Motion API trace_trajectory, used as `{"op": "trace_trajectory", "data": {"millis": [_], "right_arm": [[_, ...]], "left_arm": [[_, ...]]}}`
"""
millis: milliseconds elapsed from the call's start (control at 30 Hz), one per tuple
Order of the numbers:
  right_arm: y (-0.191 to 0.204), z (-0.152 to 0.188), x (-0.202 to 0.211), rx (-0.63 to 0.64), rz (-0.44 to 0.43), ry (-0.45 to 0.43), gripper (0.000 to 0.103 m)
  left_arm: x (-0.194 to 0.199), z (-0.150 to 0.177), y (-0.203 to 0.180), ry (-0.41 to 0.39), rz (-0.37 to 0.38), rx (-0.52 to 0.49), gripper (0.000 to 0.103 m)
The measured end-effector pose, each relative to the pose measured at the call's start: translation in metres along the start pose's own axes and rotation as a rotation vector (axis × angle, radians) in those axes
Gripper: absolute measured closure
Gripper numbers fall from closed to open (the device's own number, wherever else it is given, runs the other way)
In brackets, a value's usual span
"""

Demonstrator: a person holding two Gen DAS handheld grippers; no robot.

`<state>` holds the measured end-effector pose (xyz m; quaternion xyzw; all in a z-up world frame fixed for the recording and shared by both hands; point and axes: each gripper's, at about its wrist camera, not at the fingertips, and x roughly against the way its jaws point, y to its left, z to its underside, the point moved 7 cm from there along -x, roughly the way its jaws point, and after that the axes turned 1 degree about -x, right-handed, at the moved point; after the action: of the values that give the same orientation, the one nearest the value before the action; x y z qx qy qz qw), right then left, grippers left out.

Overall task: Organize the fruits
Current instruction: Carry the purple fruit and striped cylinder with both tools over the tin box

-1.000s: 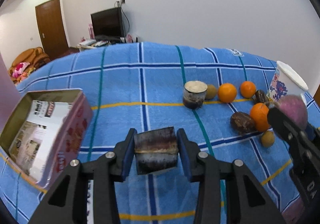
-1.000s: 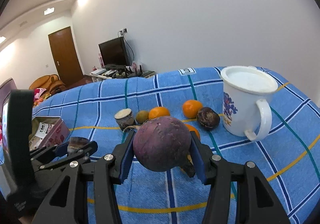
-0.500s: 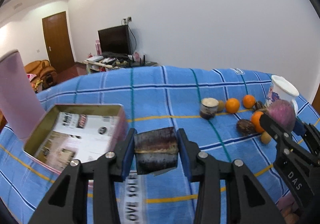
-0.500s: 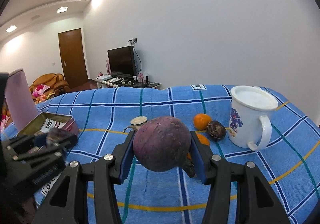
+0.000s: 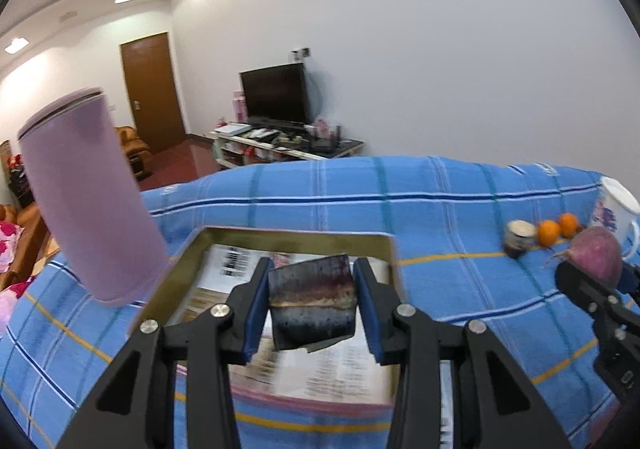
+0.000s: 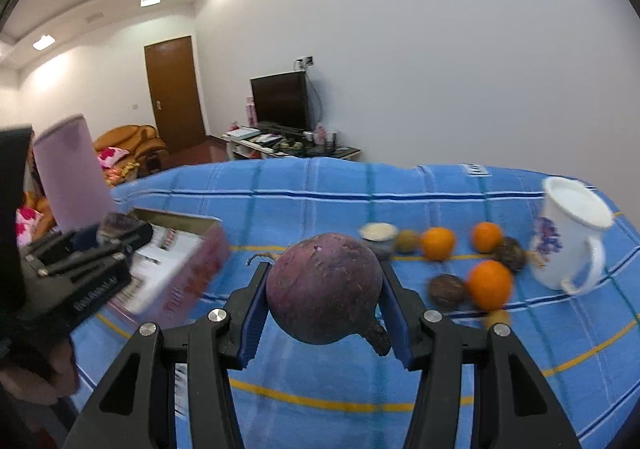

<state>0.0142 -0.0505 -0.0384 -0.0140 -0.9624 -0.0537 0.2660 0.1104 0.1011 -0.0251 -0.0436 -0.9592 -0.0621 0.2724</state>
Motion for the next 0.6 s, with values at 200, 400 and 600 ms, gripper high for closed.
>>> {"op": "trace_trajectory", "data": {"millis": [200,400,600], "right_arm": [[0.057,-0.006,-0.025,-0.031,-0.079,0.006,0.049],[0.116,-0.008,-0.049,-0.002,-0.102,0.009,0.049],[0.138,-0.002,-0.073,0.009,-0.108,0.029,0.049]], "left_arm": [[-0.014,0.001,0.054,-0.005,-0.072,0.066,0.061],[-0.030,0.008,0.085,0.013,-0.126,0.097,0.061],[-0.041,0.013,0.092,0.043,-0.151,0.084,0.061]]}}
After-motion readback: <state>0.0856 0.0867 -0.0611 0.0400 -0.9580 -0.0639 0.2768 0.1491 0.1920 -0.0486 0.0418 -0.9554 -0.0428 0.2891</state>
